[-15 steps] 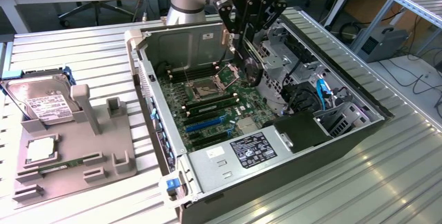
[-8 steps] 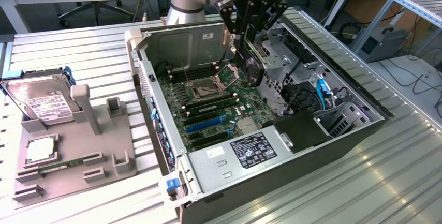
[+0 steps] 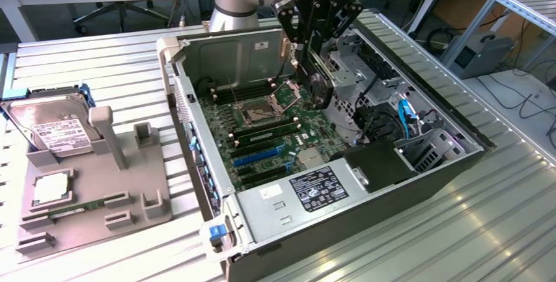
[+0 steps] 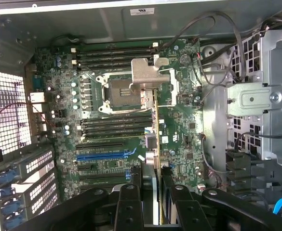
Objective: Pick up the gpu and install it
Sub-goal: 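Insert the gpu into the slot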
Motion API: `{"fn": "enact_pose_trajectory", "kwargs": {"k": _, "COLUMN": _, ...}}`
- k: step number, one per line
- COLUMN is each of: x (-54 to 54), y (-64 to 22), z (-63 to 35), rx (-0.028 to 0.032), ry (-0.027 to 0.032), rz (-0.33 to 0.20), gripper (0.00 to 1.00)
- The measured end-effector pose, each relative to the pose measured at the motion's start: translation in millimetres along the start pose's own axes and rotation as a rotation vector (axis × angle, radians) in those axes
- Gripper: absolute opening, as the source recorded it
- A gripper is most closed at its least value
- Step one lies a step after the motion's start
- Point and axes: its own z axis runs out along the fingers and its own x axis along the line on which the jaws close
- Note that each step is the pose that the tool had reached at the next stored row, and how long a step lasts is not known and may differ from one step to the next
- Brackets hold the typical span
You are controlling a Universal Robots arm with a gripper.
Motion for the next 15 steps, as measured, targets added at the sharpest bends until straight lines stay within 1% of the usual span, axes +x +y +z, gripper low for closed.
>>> {"fn": "enact_pose_trajectory", "kwargs": {"k": 15, "x": 0.0, "y": 0.0, "z": 0.1, "rx": -0.0006, "ry": -0.0004, "rz": -0.02, "gripper": 0.27}}
